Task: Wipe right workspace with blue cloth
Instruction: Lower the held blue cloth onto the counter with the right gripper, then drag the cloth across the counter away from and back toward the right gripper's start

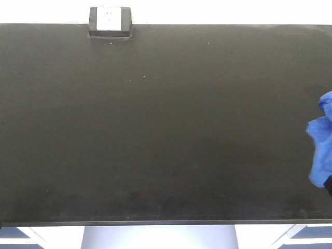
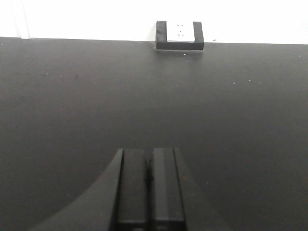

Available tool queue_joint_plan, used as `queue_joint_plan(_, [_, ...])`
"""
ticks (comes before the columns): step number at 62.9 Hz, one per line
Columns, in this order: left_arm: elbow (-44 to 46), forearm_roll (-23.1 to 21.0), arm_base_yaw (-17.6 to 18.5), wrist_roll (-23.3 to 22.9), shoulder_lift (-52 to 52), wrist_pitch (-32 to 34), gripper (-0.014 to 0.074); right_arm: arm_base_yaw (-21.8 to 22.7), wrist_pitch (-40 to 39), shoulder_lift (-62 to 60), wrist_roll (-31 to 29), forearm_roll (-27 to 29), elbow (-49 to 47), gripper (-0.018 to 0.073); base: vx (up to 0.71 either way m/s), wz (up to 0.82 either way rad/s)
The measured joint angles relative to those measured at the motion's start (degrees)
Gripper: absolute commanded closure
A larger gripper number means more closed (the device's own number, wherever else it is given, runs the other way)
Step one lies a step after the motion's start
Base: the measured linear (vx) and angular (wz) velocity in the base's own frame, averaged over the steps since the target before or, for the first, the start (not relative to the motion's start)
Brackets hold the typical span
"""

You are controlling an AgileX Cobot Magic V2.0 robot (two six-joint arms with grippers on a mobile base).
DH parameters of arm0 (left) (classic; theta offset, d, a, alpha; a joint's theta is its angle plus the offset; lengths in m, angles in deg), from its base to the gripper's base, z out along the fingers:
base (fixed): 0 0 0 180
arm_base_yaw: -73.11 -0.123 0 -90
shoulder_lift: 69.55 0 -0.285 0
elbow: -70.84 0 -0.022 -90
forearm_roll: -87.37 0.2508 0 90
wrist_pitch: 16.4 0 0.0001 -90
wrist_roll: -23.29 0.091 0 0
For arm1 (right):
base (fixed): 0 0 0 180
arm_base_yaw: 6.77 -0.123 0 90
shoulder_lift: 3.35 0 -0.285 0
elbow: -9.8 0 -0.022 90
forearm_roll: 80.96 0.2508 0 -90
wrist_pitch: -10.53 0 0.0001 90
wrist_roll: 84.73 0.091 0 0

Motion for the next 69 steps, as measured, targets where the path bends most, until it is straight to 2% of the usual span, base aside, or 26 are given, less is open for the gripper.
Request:
queue_joint_plan(6, [0.0,0.0,0.0,0.0,0.0,0.0,0.0602,0.0,0.0,0.5,0.1,2.2,-0.2,0.0564,0.0,0.0])
queue_joint_plan(14, [0.0,0.0,0.0,0.0,0.0,0.0,0.0602,0.0,1.6,5.8,-1.5,1.8,-2.9,0.0564,0.0,0.0])
queue_joint_plan(28, [0.0,0.0,0.0,0.0,0.0,0.0,0.0602,0.0,6.6,29.1,-2.6,-0.8,-12.9,0.0564,0.0,0.0])
queue_joint_plan(47, [0.0,0.0,0.0,0.0,0.0,0.0,0.0602,0.0,6.9,62.8,-3.2,-1.4,-23.6,0.0562,0.0,0.0])
queue_joint_plan(62, [0.0,0.0,0.0,0.0,0.0,0.0,0.0602,-0.3,6.0,78.1,-5.8,-1.3,-28.6,0.0562,0.0,0.0])
queue_joint_plan(66, [0.0,0.0,0.0,0.0,0.0,0.0,0.0602,-1.5,5.3,79.7,-6.3,-0.5,-29.6,0.0562,0.0,0.0])
queue_joint_plan(69, [0.0,0.0,0.0,0.0,0.0,0.0,0.0602,-4.0,4.5,80.4,-7.7,0.2,-30.1,0.0562,0.0,0.0])
